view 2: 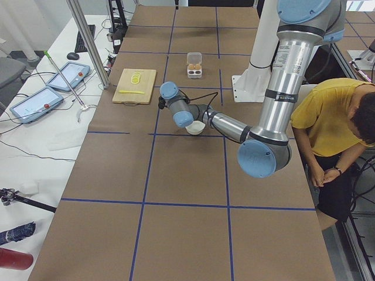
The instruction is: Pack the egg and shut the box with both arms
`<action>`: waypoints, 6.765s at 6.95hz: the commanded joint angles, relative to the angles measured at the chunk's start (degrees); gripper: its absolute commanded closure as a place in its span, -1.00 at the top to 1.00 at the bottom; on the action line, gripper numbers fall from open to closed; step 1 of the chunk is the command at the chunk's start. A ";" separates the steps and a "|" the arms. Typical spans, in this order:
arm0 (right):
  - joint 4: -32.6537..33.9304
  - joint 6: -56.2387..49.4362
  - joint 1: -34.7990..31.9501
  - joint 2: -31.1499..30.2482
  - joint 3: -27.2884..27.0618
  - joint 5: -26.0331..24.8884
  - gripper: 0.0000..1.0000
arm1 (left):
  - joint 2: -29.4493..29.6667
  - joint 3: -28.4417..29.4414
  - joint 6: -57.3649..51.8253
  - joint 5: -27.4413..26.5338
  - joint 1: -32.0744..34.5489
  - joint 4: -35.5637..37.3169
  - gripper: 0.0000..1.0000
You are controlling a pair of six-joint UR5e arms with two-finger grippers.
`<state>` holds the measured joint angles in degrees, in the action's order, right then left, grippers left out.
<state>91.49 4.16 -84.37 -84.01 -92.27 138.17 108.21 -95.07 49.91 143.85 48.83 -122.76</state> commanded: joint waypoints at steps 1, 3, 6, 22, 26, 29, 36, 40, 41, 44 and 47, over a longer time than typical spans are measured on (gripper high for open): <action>-3.57 0.14 -0.09 -0.80 0.07 0.17 1.00 | 12.39 3.98 7.96 -7.81 -7.11 1.03 -1.00; -4.22 0.23 0.00 -1.07 0.16 0.17 1.00 | 21.55 8.73 11.60 -18.48 -14.79 0.95 -1.00; -4.31 0.32 0.26 -1.16 0.08 1.48 1.00 | 31.61 16.31 15.83 -24.91 -19.55 0.86 -1.00; -4.22 0.50 0.88 -1.25 0.25 2.19 1.00 | 34.96 19.31 22.24 -28.71 -24.57 0.95 0.98; -13.82 20.42 9.80 -1.16 -4.04 4.91 1.00 | 23.76 4.76 19.89 -28.10 -18.18 4.90 0.93; -42.21 59.78 29.72 -0.90 -5.36 -9.53 0.94 | 11.00 -2.65 6.39 -21.61 -8.16 4.99 0.88; -39.49 80.19 51.31 14.36 -11.16 -21.27 -1.00 | 6.31 -3.46 0.80 -19.84 -0.67 4.90 0.87; -33.49 79.60 42.04 14.75 -15.39 -15.68 -1.00 | -1.30 -5.39 -6.65 -19.84 2.50 4.12 0.87; -33.83 78.64 36.35 11.53 -15.48 -10.00 -1.00 | -4.03 -5.65 -11.02 -18.44 7.90 4.11 0.87; -33.40 62.17 20.52 0.64 -13.82 -1.15 -0.93 | -12.20 -4.60 -25.82 -12.36 17.50 4.20 0.91; -21.08 29.46 7.17 -5.29 -9.69 -1.24 1.00 | -12.33 7.98 -48.42 -14.38 30.24 4.73 0.95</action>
<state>63.20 48.94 -71.21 -87.92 -103.48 136.93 95.68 -94.44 12.20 129.85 74.29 -118.19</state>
